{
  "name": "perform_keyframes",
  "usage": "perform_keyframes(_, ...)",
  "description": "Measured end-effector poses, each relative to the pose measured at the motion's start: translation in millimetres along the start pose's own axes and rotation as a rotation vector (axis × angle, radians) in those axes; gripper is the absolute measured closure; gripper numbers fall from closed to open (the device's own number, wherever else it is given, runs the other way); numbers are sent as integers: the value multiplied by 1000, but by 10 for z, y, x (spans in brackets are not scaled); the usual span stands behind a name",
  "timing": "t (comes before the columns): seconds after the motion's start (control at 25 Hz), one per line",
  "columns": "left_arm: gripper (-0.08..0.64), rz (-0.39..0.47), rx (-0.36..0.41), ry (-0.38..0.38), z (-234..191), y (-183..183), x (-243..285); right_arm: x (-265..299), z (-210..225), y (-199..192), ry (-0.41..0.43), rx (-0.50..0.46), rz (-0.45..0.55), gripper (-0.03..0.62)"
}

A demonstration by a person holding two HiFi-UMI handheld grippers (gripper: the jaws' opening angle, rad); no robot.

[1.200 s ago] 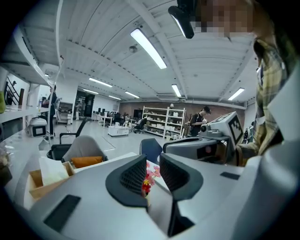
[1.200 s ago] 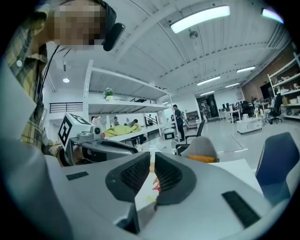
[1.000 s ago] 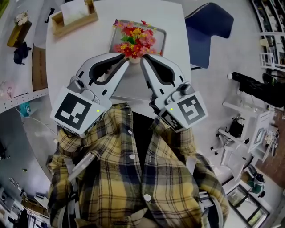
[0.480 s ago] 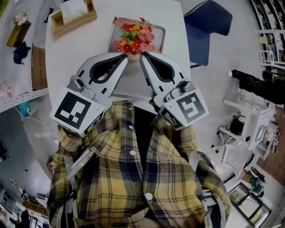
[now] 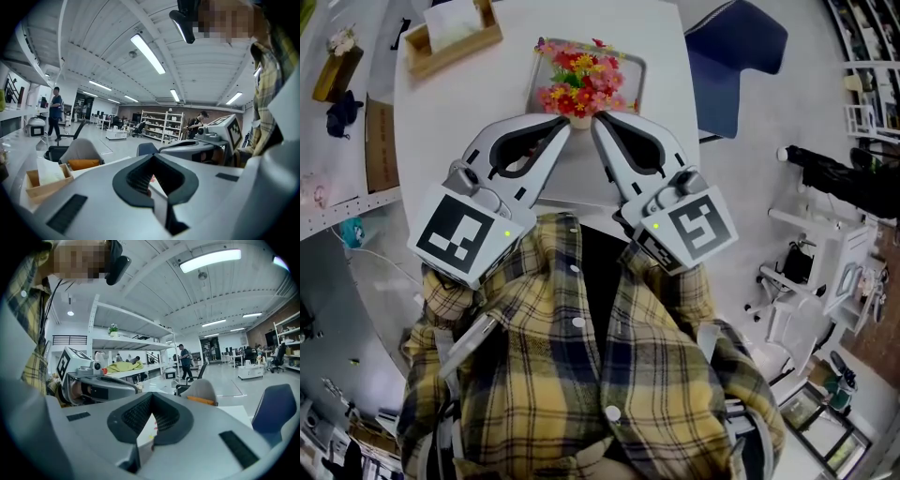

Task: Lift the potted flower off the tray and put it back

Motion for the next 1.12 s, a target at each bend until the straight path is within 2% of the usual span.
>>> perform_keyframes(0.8, 552, -20, -1, -2, -40, -18, 24, 9, 35, -49, -24, 26, -7, 595)
perform_keyframes(1.12, 552, -20, -9, -10, -78, -47, 34, 64, 45, -62, -5, 15, -29, 595)
Point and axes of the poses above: the fingertips, and each gripper's own axes: x forward along the fingers, z to its right, y out of its top, the point moved 9 cm from there along -x, backward along the fingers, and after that the axes turned 12 degrees about x, right-handed, at the moved point
